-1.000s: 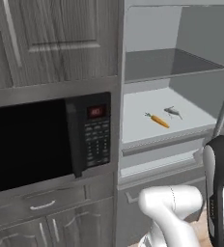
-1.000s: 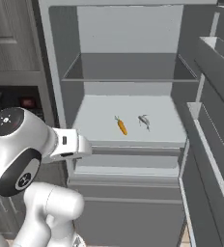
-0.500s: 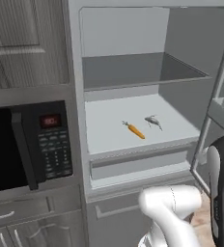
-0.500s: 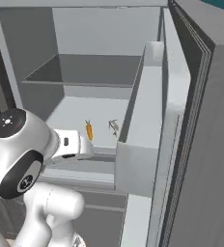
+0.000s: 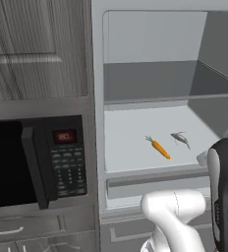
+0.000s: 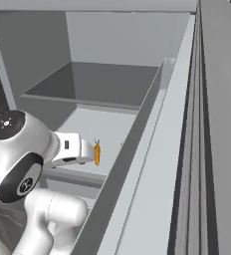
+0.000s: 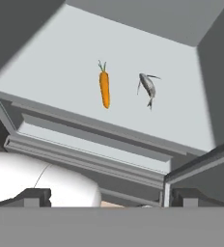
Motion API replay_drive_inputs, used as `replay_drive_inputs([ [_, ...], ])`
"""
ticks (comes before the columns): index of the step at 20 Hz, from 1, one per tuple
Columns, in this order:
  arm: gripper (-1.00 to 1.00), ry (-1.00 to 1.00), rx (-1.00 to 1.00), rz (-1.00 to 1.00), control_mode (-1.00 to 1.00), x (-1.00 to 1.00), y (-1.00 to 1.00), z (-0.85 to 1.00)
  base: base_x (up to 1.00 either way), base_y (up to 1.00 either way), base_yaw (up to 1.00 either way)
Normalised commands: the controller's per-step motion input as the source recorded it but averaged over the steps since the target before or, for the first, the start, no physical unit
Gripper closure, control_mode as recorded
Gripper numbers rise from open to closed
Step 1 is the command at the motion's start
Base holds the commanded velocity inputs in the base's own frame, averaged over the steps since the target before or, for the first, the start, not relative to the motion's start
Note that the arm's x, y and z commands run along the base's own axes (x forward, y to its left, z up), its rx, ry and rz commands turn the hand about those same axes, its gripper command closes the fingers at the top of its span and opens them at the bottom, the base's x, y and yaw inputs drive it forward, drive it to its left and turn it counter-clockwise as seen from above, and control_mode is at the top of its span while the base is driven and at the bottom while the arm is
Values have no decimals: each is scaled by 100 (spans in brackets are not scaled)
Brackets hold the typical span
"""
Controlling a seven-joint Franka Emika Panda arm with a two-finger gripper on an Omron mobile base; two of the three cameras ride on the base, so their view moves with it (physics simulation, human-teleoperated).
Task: Place one carrot and one fish in each tupperware on the nearby counter, to pack two identical lunches.
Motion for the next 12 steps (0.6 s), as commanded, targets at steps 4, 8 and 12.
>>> replay_drive_inputs([
  [4, -100, 1, 0, 0, -100, 0, 0, -12, 2, 0, 3],
  [8, -100, 2, 0, -1, -100, -2, 0, -61, 0, 0, 0],
  [12, -100, 0, 0, -6, -100, 7, 6, -56, 0, 0, 0],
])
